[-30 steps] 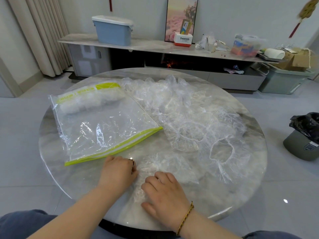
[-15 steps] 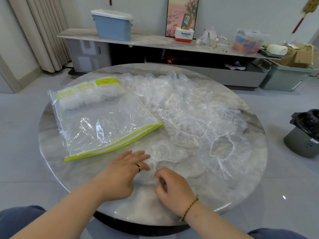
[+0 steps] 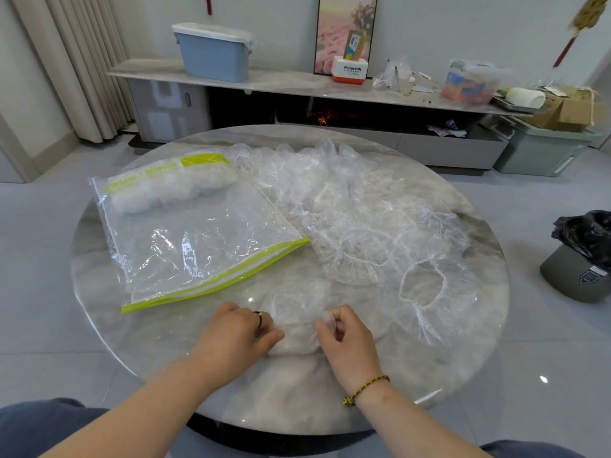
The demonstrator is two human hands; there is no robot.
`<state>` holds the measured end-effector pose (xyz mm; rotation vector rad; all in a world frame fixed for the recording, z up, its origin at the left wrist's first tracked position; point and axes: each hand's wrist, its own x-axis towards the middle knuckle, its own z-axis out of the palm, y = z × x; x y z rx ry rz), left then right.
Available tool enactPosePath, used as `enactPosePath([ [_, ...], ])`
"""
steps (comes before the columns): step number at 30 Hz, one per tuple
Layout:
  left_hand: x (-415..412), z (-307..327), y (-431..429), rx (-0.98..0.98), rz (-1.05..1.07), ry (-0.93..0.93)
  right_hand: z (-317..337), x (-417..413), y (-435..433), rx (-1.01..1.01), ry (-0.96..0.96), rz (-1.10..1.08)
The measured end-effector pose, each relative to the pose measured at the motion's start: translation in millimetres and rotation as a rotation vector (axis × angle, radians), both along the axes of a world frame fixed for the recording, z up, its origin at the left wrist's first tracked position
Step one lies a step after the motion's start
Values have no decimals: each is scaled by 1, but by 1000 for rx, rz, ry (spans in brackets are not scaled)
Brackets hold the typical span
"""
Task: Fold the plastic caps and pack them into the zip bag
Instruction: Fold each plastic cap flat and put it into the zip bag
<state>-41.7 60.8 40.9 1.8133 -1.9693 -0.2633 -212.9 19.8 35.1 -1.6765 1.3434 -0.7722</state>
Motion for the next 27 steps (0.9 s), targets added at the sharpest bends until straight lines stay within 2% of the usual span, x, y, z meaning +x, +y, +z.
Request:
enactPosePath([
  [6, -10, 0, -1, 107, 122, 1, 0, 4, -8, -83, 302, -48],
  [8, -9, -2, -2, 79, 134, -4, 0, 10, -9, -139, 414, -21],
  [9, -11, -2, -4, 82, 121, -11, 2, 9, -10, -204, 447, -33],
  [11, -9, -1, -4, 70, 116, -7, -3, 10, -11, -534, 430, -56],
  [13, -8, -2, -4, 57, 102, 6, -9, 7, -13, -811, 424, 50],
  [16, -7, 0, -4, 40, 93, -1, -10, 7, -7, -942, 425, 257],
  [20, -8, 3, -5, 40, 132, 0, -16, 6, -7, -945, 468, 371],
  [21, -7, 1, -6, -39, 92, -60, -17, 5, -8, -917, 476, 373],
  [24, -1, -8, -6, -184, -10, -121, -20, 3, -10, -776, 515, 391],
  [27, 2, -12, -4, -154, -79, -211, -17, 1, -10, -575, 494, 457],
])
